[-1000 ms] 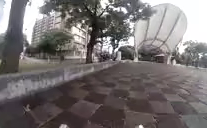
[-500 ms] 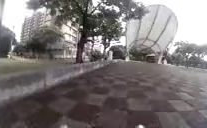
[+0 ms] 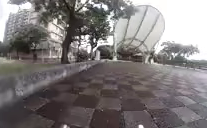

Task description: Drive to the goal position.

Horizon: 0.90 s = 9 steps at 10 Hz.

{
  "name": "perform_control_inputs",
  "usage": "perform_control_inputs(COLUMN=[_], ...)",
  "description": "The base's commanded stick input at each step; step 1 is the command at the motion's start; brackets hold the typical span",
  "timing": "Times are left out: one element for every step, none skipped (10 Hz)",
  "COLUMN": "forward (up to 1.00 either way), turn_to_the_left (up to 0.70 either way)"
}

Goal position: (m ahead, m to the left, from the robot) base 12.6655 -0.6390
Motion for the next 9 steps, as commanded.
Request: perform_control_inputs(forward=[0.85,0.85,0.85,0.85,0.85,0.85,0.85,0.85,0.85], turn_to_the_left=[-0.33,-0.33,-0.33,-0.33,-0.33,-0.33,-0.33,-0.33,-0.33])
